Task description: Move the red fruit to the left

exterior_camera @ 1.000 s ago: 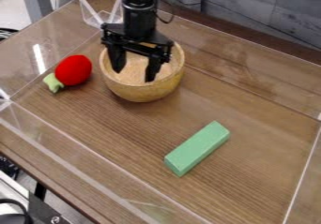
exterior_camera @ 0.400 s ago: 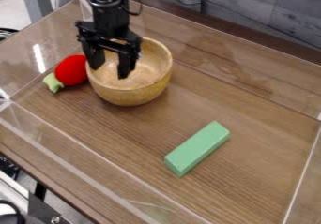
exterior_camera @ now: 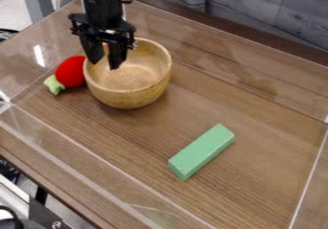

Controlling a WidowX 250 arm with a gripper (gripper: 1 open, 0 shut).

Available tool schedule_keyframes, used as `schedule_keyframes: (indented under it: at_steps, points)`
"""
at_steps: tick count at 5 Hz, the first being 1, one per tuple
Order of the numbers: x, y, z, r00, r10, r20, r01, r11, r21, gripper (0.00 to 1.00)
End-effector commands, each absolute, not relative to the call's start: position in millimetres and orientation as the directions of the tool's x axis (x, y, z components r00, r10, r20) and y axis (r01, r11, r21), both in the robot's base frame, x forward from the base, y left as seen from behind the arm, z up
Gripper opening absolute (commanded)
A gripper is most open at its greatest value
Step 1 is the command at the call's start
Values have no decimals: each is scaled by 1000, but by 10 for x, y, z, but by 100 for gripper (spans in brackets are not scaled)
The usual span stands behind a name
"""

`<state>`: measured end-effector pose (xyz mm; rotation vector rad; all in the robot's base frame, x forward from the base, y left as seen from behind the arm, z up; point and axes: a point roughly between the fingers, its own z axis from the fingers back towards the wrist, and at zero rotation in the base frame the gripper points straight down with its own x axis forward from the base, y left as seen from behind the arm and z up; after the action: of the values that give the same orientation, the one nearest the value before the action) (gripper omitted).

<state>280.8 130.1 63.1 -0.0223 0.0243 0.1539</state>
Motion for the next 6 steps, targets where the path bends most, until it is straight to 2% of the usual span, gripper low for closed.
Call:
schedule_keyframes:
  at_steps: [1, 3, 5, 6]
  points:
    - [2939, 1516, 809, 992, 126, 28, -126, 992, -16, 100]
    - [3013, 1818, 857, 996, 82, 24, -81, 996, -30, 100]
    - [2802, 1760, 976, 992, 127, 20, -126, 991, -38, 100]
    - [2732, 1771, 874, 993, 119, 13, -119, 992, -39, 100]
